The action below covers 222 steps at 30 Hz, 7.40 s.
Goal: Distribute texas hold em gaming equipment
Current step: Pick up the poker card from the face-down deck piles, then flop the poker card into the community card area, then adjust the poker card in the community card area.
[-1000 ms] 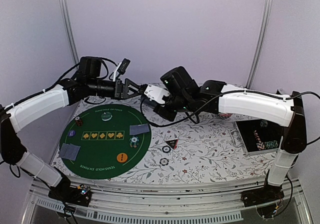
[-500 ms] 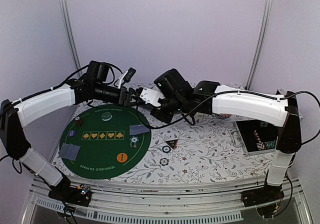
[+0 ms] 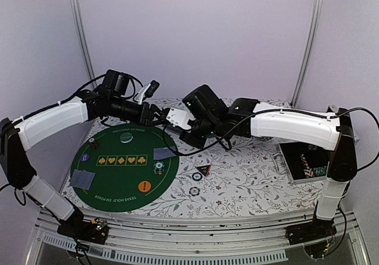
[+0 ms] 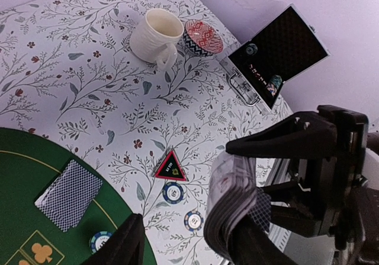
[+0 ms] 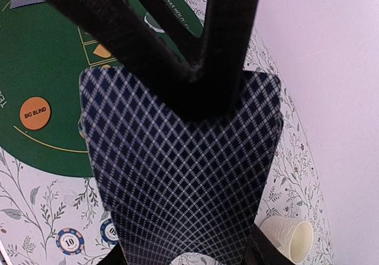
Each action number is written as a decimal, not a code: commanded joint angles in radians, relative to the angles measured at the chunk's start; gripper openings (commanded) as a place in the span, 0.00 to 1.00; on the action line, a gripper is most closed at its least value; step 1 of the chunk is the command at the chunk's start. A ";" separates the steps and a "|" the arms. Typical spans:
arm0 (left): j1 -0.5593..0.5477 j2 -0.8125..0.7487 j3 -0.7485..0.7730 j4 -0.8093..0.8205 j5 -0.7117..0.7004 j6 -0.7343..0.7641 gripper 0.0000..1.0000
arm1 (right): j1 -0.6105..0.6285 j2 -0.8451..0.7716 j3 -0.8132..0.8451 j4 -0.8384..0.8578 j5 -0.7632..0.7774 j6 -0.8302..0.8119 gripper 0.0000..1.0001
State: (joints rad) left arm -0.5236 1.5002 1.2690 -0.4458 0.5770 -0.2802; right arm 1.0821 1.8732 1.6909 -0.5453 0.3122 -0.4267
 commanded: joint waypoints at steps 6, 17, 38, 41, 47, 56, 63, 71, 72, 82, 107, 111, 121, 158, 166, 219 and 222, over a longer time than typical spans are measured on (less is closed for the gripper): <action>0.000 -0.002 0.040 -0.026 0.008 0.006 0.59 | 0.007 -0.007 -0.007 0.035 0.016 -0.001 0.46; -0.012 0.050 0.085 -0.042 -0.010 0.012 0.62 | 0.007 -0.001 0.003 0.042 0.007 -0.007 0.46; -0.011 -0.010 0.102 -0.119 -0.041 0.037 0.41 | 0.006 -0.016 -0.022 0.044 0.021 -0.004 0.46; -0.011 -0.006 0.104 -0.115 0.011 0.033 0.29 | 0.007 -0.017 -0.023 0.044 0.021 -0.004 0.46; -0.012 -0.005 0.106 -0.125 0.057 0.043 0.15 | 0.006 -0.019 -0.030 0.046 0.024 -0.003 0.46; -0.009 -0.040 0.127 -0.163 0.086 0.078 0.00 | -0.014 -0.030 -0.049 0.045 0.020 0.010 0.46; 0.055 -0.081 0.111 -0.156 0.090 0.060 0.00 | -0.052 -0.054 -0.089 0.054 0.002 0.030 0.46; 0.225 -0.144 0.103 -0.213 0.076 0.068 0.00 | -0.084 -0.075 -0.138 0.067 -0.012 0.043 0.46; 0.265 -0.147 0.112 -0.255 0.025 0.090 0.00 | -0.086 -0.080 -0.145 0.067 -0.013 0.043 0.46; 0.304 -0.154 0.074 -0.481 -0.760 0.283 0.00 | -0.088 -0.116 -0.196 0.074 -0.019 0.045 0.46; 0.054 -0.028 -0.606 0.377 -1.314 1.040 0.00 | -0.090 -0.154 -0.232 0.113 -0.040 0.009 0.46; 0.069 -0.001 -0.586 0.273 -1.231 0.989 0.00 | -0.091 -0.154 -0.229 0.112 -0.045 -0.003 0.46; 0.053 0.057 -0.537 0.034 -1.061 0.875 0.00 | -0.094 -0.173 -0.242 0.113 -0.043 -0.002 0.46; 0.257 -0.088 -0.556 0.009 -0.960 -0.500 0.98 | -0.093 -0.187 -0.252 0.088 -0.037 0.022 0.45; 0.290 -0.011 -0.594 0.104 -0.884 -0.474 0.98 | -0.093 -0.182 -0.247 0.087 -0.039 0.023 0.45; 0.478 0.125 -0.413 0.037 -0.498 0.186 0.72 | -0.093 -0.206 -0.264 0.085 -0.038 -0.004 0.46; 0.480 0.142 -0.374 0.002 -0.480 0.233 0.73 | -0.093 -0.212 -0.267 0.085 -0.036 -0.004 0.46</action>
State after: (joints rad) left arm -0.0410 1.6176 0.8433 -0.3935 0.0418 -0.1463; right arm 0.9936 1.7119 1.4273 -0.4648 0.2760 -0.4278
